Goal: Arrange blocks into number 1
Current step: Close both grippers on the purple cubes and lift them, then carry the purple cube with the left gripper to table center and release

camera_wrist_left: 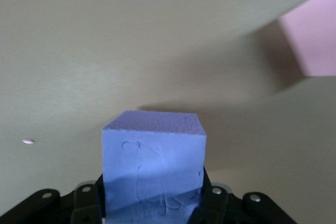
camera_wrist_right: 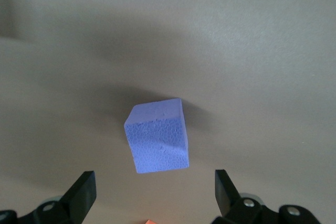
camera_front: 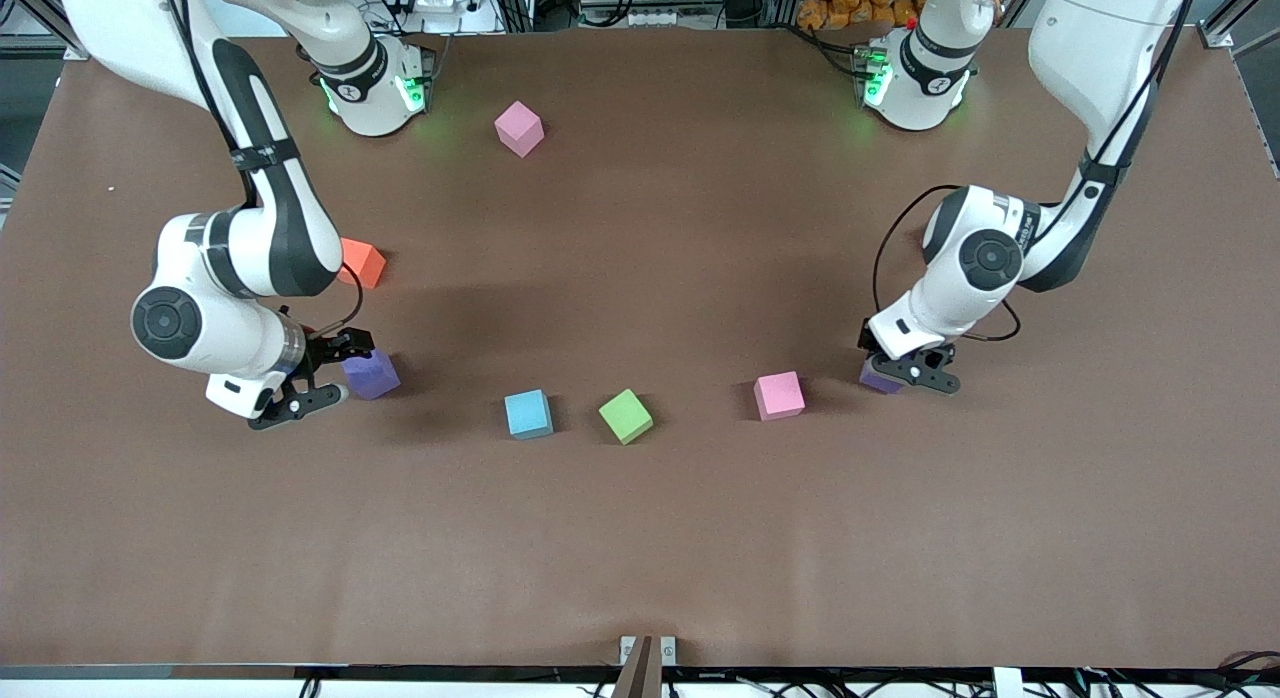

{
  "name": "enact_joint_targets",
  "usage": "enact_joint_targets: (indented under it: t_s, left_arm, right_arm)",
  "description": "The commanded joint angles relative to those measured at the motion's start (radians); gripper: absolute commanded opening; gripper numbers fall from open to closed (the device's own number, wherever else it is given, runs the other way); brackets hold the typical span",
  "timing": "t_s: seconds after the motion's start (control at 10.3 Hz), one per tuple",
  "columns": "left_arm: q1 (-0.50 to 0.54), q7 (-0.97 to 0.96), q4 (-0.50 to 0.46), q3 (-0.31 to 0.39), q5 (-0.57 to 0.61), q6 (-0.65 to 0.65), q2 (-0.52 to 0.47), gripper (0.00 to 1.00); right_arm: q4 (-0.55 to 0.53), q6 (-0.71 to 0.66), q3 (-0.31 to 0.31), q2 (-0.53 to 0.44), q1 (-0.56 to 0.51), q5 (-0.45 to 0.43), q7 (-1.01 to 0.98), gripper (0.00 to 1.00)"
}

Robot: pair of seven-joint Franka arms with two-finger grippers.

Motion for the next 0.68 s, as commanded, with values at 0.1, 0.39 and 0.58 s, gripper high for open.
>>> enact_joint_targets:
  t_s: [0.1,0.39,0.58]
  left_arm:
    - [0.0,-0.365,0.026,-0.276,0.025,-0.235,-0.093,0.0]
    - [-0.006,-0.677,0.028,-0.499,0.025,-0.247,-0.061,0.0]
    - [-0.056,-0.783,0.017,-0.565,0.026,-0.25,-0.047,0.0]
  right_arm:
    - [-0.004,0.035,-0.003,0.051,0.004,0.022,-0.02,1.0]
    - [-0.002,0.08,-0.003,0.08,0.018,0.02,-0.024,1.0]
    - [-0.004,0.118,-0.003,0.101,0.019,0.02,-0.026,1.0]
